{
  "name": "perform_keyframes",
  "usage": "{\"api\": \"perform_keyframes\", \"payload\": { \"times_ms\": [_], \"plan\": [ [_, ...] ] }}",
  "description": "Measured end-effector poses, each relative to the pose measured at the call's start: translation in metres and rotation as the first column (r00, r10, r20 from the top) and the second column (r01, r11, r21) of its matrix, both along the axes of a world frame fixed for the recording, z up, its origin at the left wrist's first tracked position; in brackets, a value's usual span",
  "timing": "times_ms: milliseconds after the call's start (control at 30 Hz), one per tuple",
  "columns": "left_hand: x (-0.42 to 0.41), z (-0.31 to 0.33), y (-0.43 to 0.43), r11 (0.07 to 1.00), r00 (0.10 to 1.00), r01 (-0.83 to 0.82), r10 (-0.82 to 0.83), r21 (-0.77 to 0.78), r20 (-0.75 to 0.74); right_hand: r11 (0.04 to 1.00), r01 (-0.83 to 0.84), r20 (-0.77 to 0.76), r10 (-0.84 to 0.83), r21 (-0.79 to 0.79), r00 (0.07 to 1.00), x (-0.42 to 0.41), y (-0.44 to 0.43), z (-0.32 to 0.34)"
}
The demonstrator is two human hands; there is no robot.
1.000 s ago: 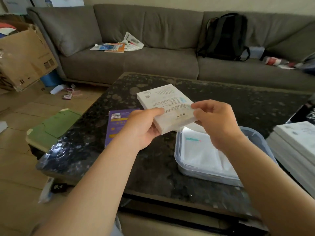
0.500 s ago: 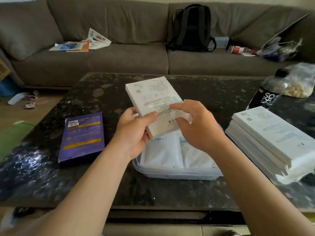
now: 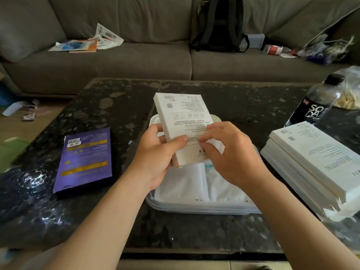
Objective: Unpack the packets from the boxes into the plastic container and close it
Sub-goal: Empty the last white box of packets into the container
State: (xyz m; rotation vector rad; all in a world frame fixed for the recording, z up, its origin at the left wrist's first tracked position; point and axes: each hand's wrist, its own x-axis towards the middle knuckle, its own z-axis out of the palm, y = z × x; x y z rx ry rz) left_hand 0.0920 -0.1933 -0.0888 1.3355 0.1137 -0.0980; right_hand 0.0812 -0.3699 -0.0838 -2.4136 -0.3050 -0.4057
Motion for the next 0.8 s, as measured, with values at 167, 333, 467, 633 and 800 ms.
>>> {"api": "perform_keyframes", "payload": {
  "times_ms": [167,333,467,633,800],
  "plan": [
    [0.000,-0.001,0.002,1.000,1.000,-0.007,0.007,0.008,0.003,1.000,-0.008,-0.011,0.008,-0.012,1.000,0.005,0.005,-0.002],
    [0.001,0.001,0.004,1.000,1.000,-0.020,0.020,-0.010,0.000,0.999,-0.016,-0.066,0.019,0.042,0.998,0.006,0.005,0.002],
    [0.001,0.003,0.006,1.000,1.000,-0.020,0.020,-0.012,0.002,0.988,0.003,-0.161,0.022,0.151,0.987,0.003,0.003,0.005],
    [0.000,0.003,0.008,1.000,1.000,-0.009,0.009,0.003,0.015,0.989,-0.017,-0.044,0.023,0.145,0.999,0.003,0.005,0.001],
    [-0.001,0.003,0.007,1.000,0.999,0.008,-0.008,0.012,0.036,0.992,-0.009,0.093,-0.003,0.129,0.996,0.004,0.004,-0.006]
  ]
}}
